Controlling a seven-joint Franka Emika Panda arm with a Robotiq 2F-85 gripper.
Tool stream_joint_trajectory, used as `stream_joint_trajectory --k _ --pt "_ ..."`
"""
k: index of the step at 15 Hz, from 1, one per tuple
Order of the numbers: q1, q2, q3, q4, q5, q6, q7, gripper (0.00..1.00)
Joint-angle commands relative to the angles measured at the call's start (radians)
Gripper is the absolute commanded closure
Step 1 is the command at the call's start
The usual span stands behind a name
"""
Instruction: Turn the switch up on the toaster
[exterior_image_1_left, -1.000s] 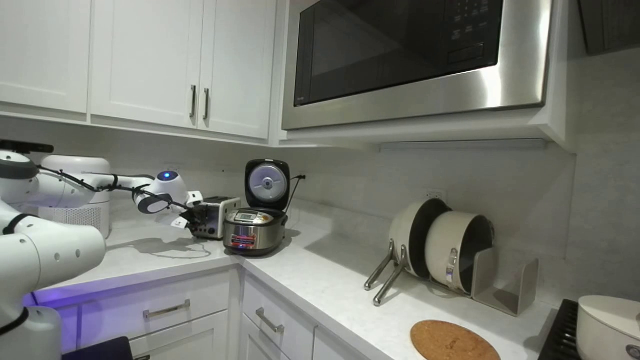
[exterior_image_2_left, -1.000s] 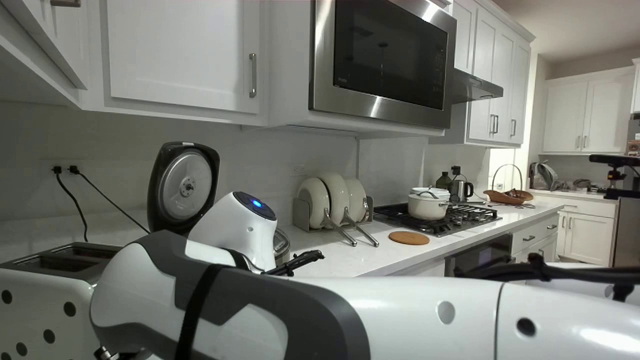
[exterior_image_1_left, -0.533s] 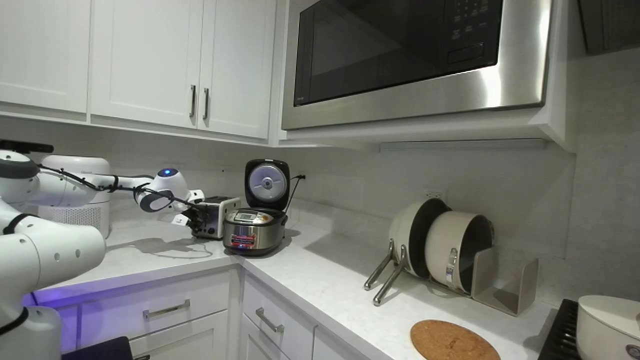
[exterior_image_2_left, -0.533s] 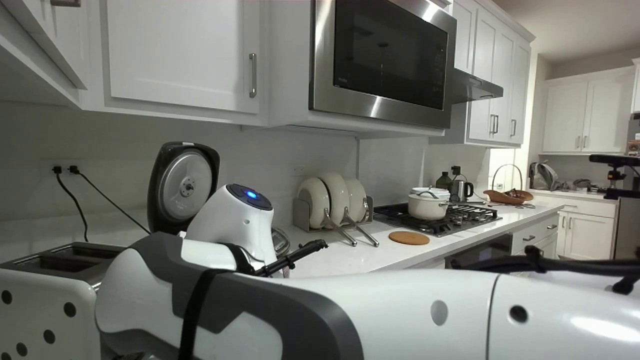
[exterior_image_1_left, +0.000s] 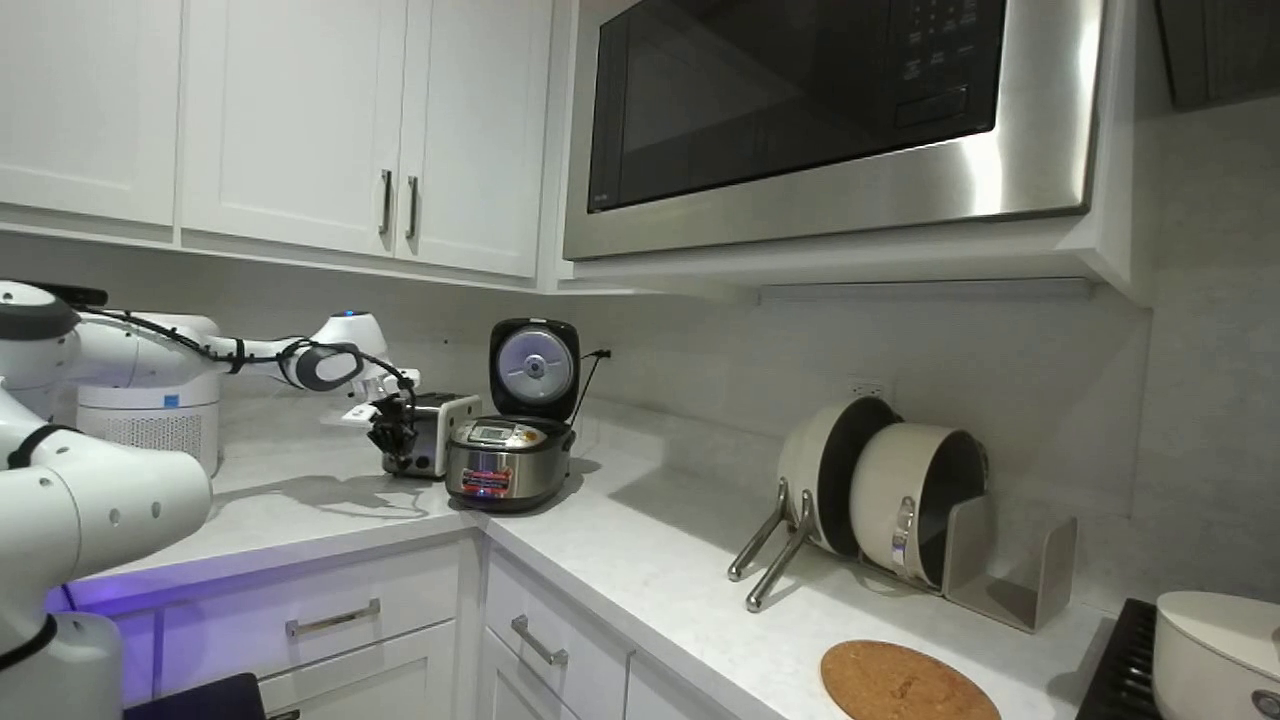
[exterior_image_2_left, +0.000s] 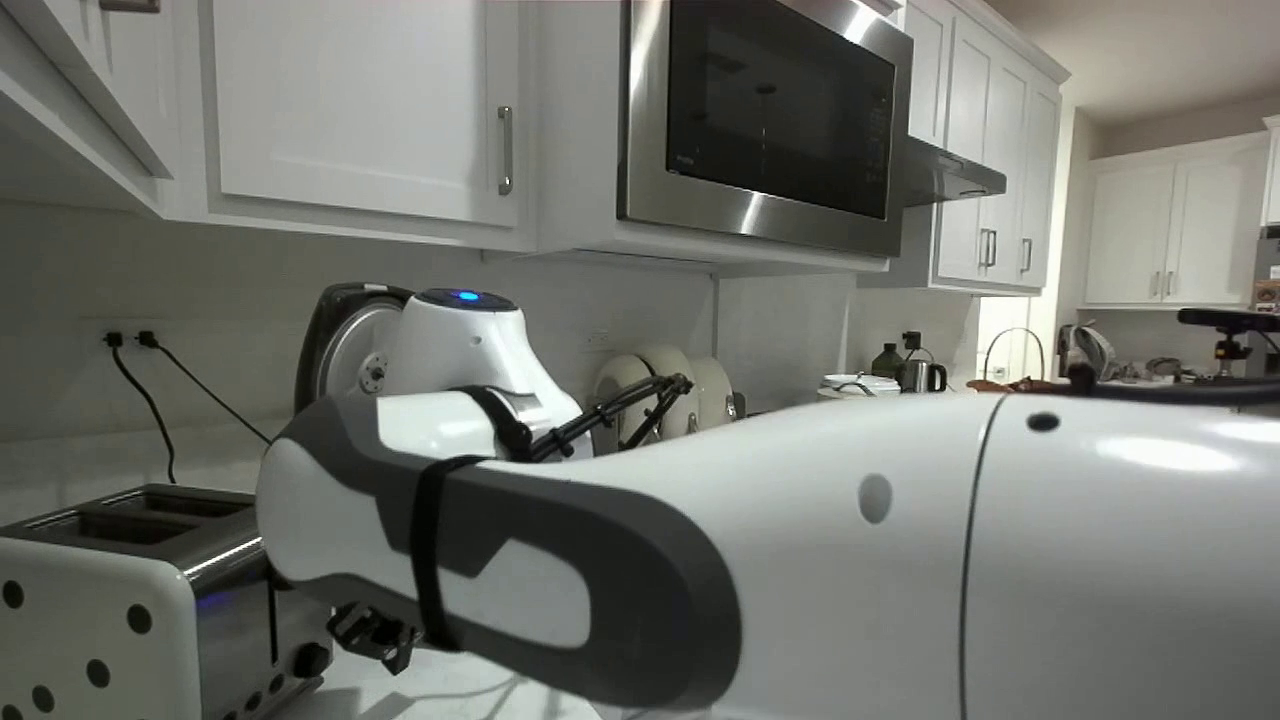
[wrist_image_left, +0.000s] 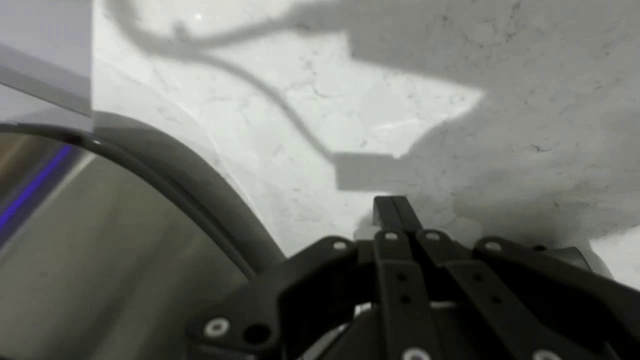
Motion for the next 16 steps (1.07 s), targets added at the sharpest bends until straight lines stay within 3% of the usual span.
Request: stream_joint_trajectory --k 1,11,16 --pt "0.006 0.124 -0.036 0.011 -0.156 -0.131 0.086 1.00" --pt "0.028 0.380 -0.117 0.021 -0.454 -0.298 0.258 1.00" --pt "0.056 0.598 -0.146 0.015 -0.642 -0.313 0.161 1.00"
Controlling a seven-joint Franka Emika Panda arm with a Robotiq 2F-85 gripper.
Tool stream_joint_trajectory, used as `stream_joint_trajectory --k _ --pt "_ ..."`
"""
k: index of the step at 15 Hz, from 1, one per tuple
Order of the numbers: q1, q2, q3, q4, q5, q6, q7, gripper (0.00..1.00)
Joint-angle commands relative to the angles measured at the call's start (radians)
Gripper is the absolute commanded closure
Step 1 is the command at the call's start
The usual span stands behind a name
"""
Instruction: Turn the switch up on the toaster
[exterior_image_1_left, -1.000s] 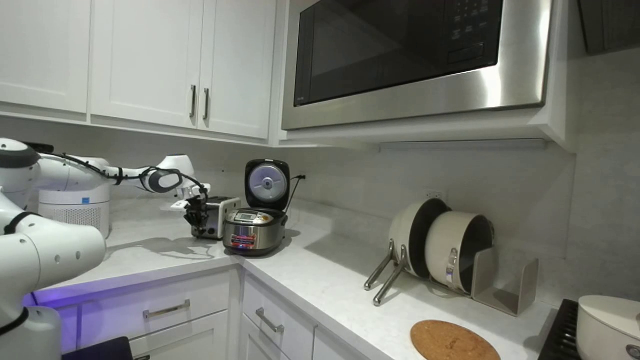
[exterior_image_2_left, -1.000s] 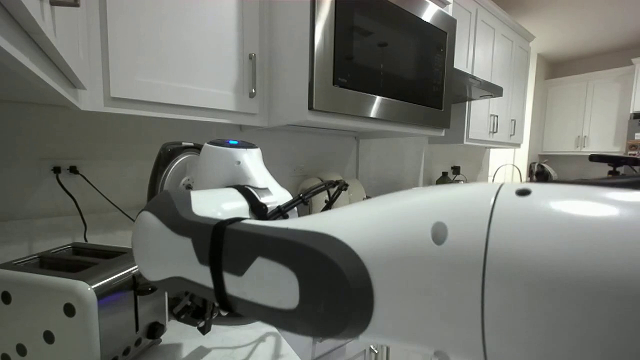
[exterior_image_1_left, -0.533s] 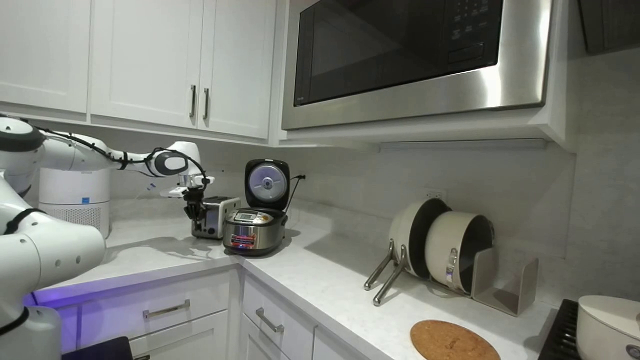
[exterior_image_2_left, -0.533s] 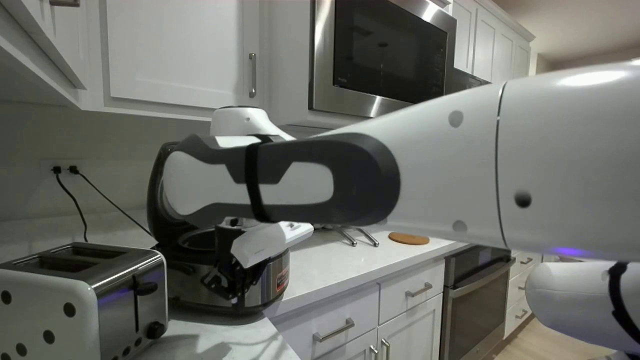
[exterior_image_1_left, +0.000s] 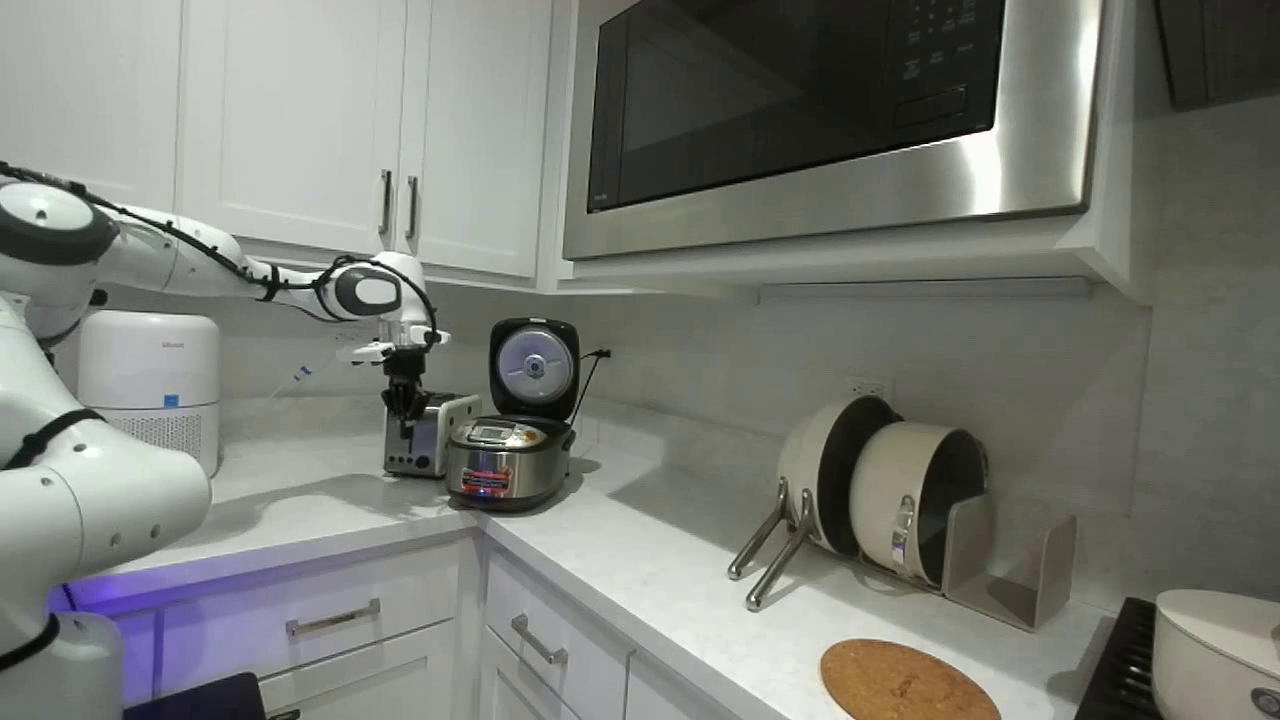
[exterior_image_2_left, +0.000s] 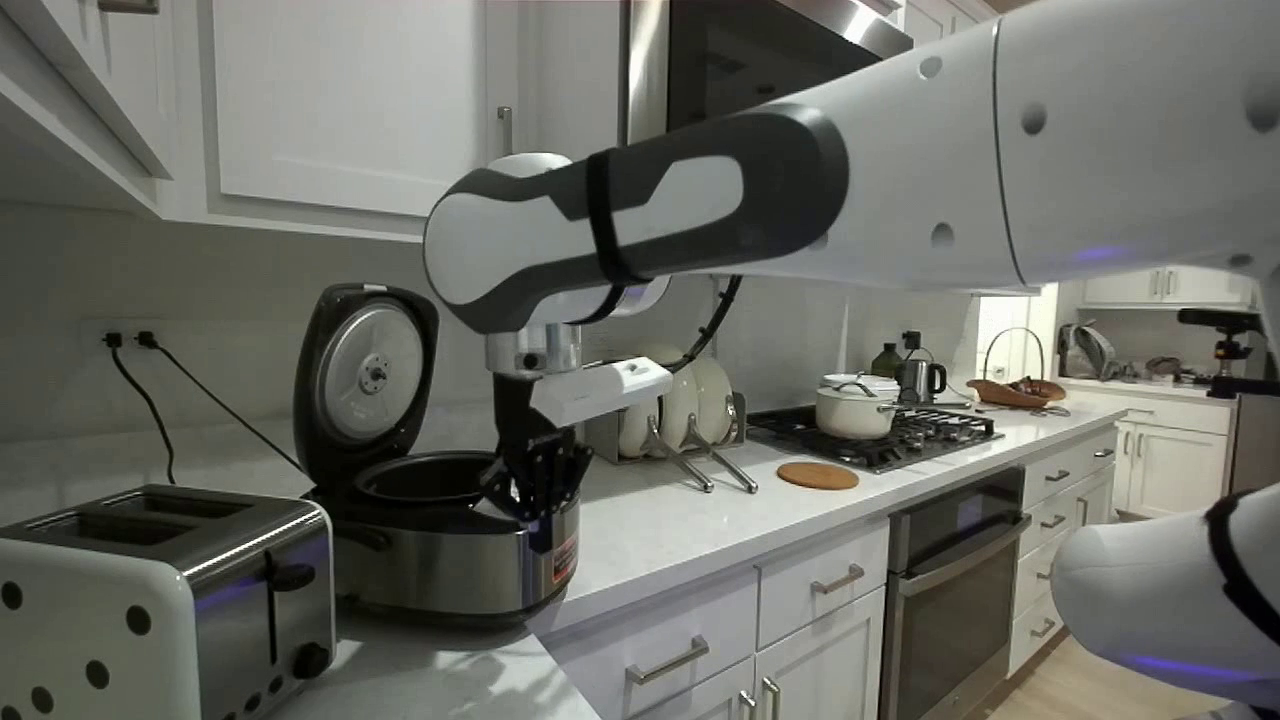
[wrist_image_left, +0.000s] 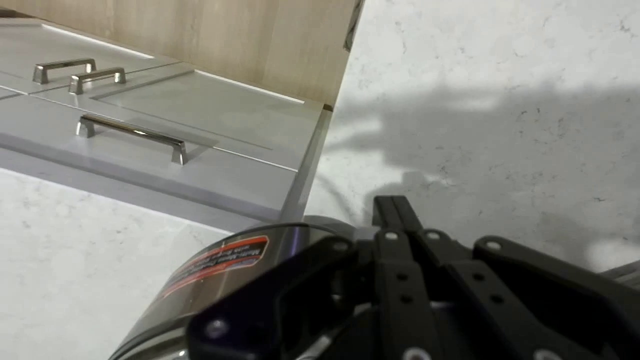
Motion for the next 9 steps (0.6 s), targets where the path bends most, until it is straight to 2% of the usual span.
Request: stream_joint_trajectory --k 1,4,6,7,9 --pt "0.034 0.229 -0.020 0.008 -0.168 -0.042 -0.037 1.00" --pt "0.060 0.388 -0.051 0.012 -0.325 -0.093 -0.055 1.00" --pt "0.105 0.496 -0.096 0.011 -0.432 -0.128 -0.062 1.00" --pt "0.143 0.550 -0.133 0.013 -0.486 -0.148 -0.060 1.00" --pt "0.263 0.633 -0.259 0.022 -0.556 -0.214 -0.043 1.00"
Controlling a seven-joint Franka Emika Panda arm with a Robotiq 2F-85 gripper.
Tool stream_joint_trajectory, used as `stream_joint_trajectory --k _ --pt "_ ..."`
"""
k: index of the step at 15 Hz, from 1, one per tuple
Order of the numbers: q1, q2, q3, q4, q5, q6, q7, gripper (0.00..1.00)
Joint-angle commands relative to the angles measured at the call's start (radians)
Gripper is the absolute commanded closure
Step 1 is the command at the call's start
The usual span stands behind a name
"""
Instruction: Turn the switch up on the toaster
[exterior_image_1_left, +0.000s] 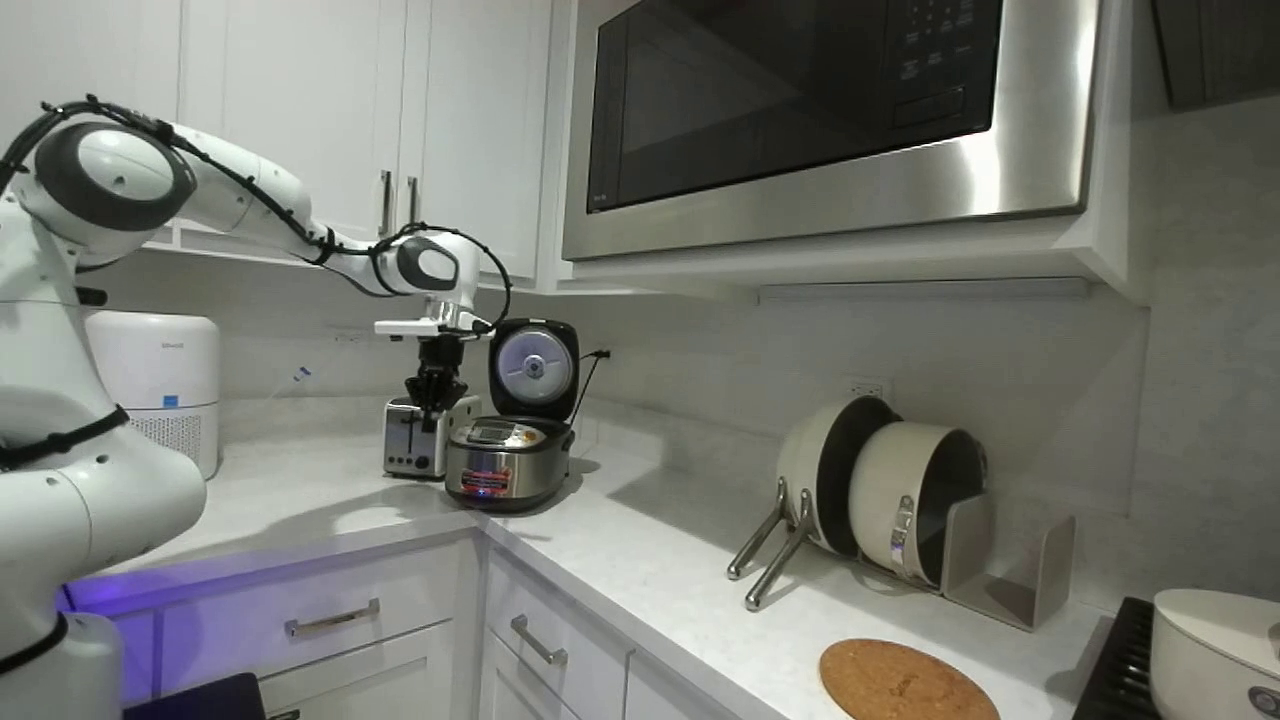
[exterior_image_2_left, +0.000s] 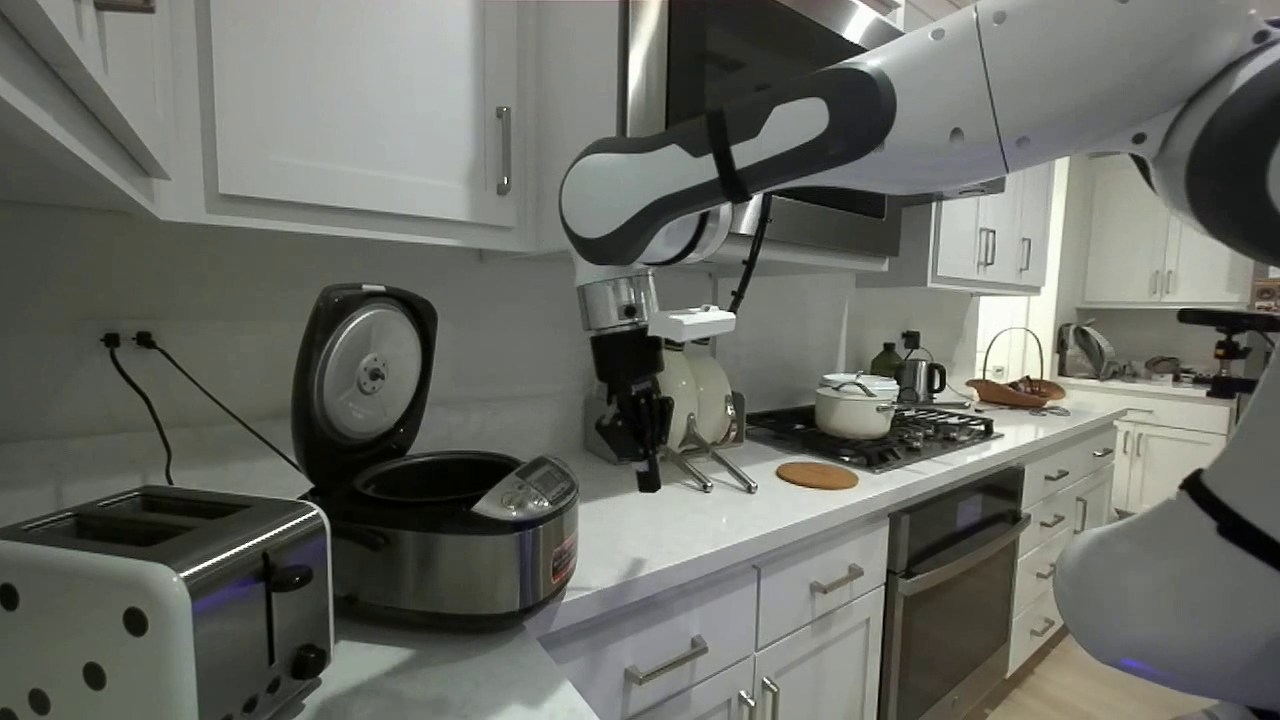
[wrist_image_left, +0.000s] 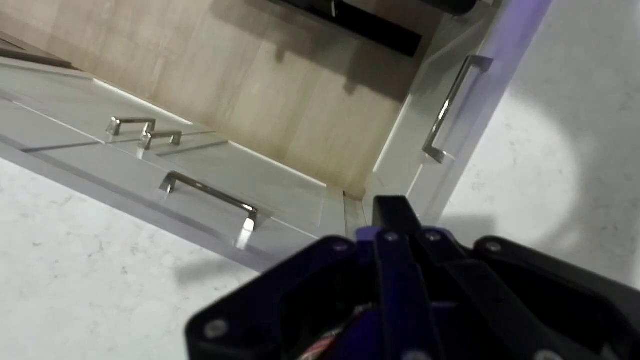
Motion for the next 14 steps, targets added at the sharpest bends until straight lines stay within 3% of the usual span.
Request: stream_joint_trajectory --k 1,4,7,9,10,11,14 --pt "0.235 0.185 -0.220 0.041 -0.106 -0.147 0.055 1.00" --pt "0.442 0.121 -0.493 0.027 -0.019 -0.236 0.005 1.00" --pt "0.682 0.102 -0.758 0.023 0.005 -0.301 0.044 1.00" --pt "0.812 0.085 -0.888 0.021 0.002 -0.325 0.076 1.00" --pt "0.859 0.072 -0.932 0.018 0.000 -0.326 0.094 0.74" --pt "0.897 0.064 -0.967 0.018 -0.004 -0.325 0.110 0.73" --pt "0.975 0.034 -1.030 0.008 -0.017 -0.322 0.139 0.50"
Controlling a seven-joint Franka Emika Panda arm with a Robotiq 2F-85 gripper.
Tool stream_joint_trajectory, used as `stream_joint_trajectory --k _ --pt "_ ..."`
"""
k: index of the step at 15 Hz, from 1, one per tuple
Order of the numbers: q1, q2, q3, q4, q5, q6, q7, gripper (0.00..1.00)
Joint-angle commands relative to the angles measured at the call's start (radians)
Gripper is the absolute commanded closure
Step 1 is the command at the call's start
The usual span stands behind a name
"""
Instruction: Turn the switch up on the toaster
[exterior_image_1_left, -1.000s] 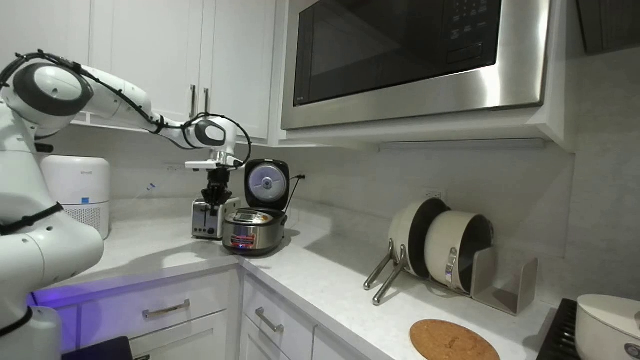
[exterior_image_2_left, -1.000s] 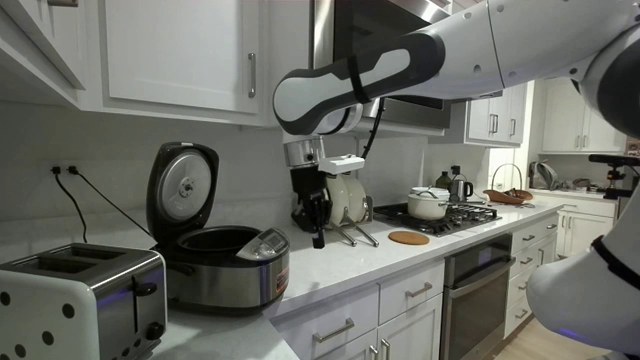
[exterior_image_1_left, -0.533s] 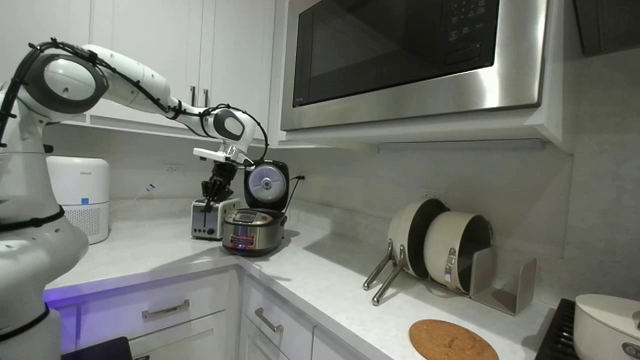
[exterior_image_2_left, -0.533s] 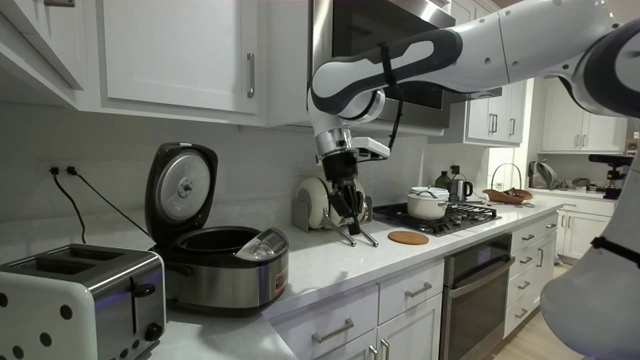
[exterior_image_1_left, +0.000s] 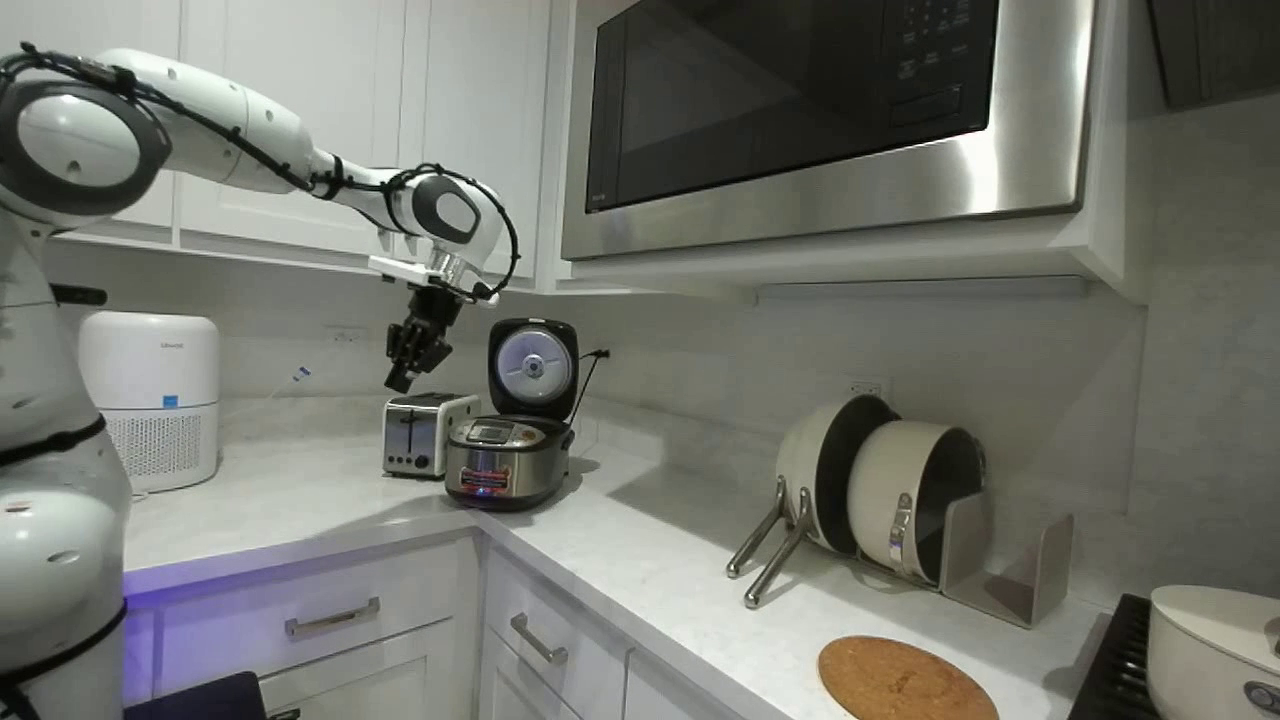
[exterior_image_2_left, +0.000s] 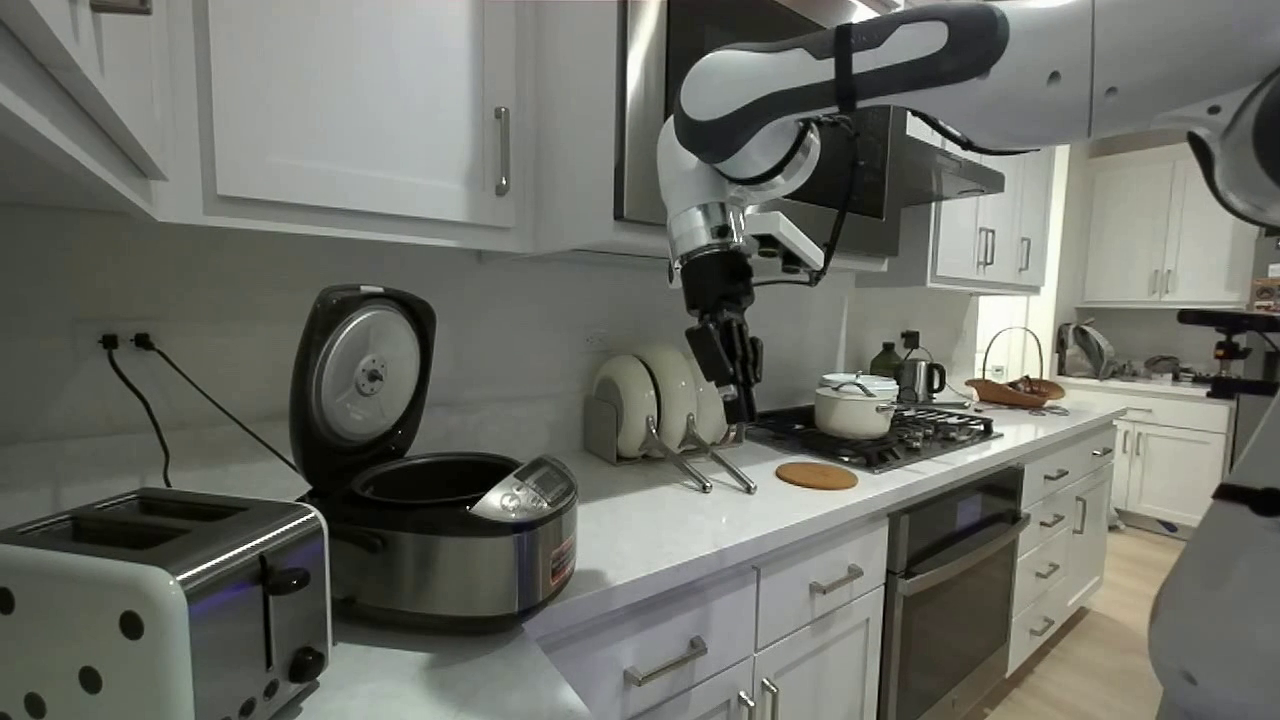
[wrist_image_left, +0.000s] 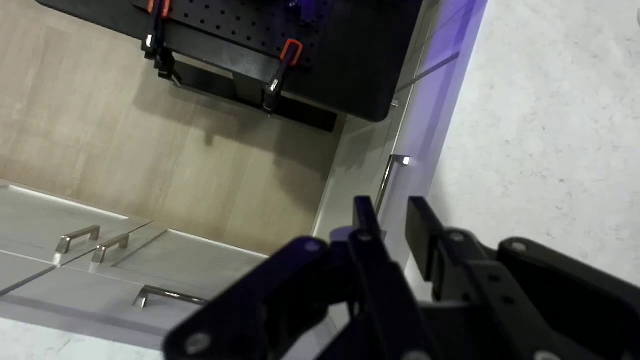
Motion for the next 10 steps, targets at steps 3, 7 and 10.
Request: stream_joint_trajectory --k 3,7,10 --pt "0.110 -0.054 -0.072 -0.013 -0.019 -0.006 0.076 0.28" --pt "0.131 -0.069 -0.080 -0.019 -0.033 0.000 0.098 0.01" --pt "0.136 -0.072 -0.081 -0.018 -0.044 0.001 0.107 0.00"
